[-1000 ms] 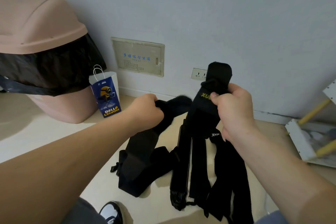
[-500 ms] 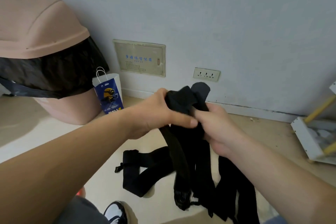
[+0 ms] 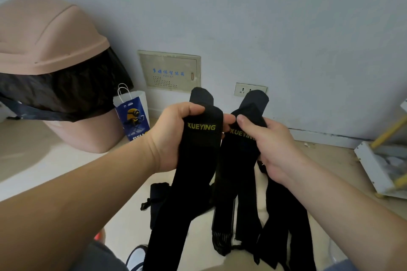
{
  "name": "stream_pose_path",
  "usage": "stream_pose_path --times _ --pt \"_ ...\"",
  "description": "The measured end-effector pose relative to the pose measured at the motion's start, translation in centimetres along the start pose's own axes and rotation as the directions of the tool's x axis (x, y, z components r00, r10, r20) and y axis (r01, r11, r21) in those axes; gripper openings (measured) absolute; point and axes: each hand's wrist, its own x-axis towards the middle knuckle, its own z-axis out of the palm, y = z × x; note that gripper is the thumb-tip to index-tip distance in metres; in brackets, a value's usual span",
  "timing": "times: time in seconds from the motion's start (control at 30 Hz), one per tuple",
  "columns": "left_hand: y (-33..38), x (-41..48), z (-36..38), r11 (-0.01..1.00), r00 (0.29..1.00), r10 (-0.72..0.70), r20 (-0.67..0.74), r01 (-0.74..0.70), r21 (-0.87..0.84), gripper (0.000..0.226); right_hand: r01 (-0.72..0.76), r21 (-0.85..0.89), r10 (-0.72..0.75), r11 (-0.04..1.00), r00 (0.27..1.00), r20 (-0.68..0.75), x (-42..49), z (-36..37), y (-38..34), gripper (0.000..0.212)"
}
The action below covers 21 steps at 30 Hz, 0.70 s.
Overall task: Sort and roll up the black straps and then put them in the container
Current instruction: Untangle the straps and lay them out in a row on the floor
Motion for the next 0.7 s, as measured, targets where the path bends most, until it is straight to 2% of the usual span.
stream_pose_path --times 0.1,0.17,0.23,0.33,0.43,0.57,0.7 --pt "0.1 -0.1 0.2 1.0 0.999 -0.017 -0.038 0.018 0.023 0.054 -0.017 0.055 0.016 0.998 1.0 0.017 0.1 0.1 -0.4 0.027" --pt "-0.2 -0.1 0.2 0.997 0.997 -0.019 -0.075 0.025 0.072 0.039 -0.05 0.096 0.046 0.994 0.998 0.038 0.2 0.1 -0.5 0.034" --pt "-0.6 0.0 0.0 0.984 0.991 0.026 -0.131 -0.002 0.18 0.026 -0.081 0.123 0.077 0.989 0.996 0.041 0.1 0.0 -0.6 0.037" --pt "-1.1 0.3 -0.2 0.933 0.986 0.12 -0.117 -0.072 0.353 0.025 -0.075 0.092 0.068 0.993 0.995 0.074 0.0 0.0 -0.5 0.037" --pt "-1.2 0.3 0.2 0.923 0.981 0.172 -0.092 -0.128 0.362 0.025 -0.026 0.048 0.021 0.999 0.995 0.1 -0.1 0.2 -0.3 0.033" --pt "-1.5 0.2 1.0 0.915 0.984 0.175 0.015 -0.168 0.368 0.025 -0.009 0.035 0.005 0.999 0.993 0.118 -0.6 0.6 -0.6 0.028" --pt "-1.5 0.4 1.2 0.9 0.968 0.251 -0.018 -0.226 0.373 0.022 -0.018 0.036 0.012 0.999 0.99 0.139 -0.6 0.9 -0.6 0.026"
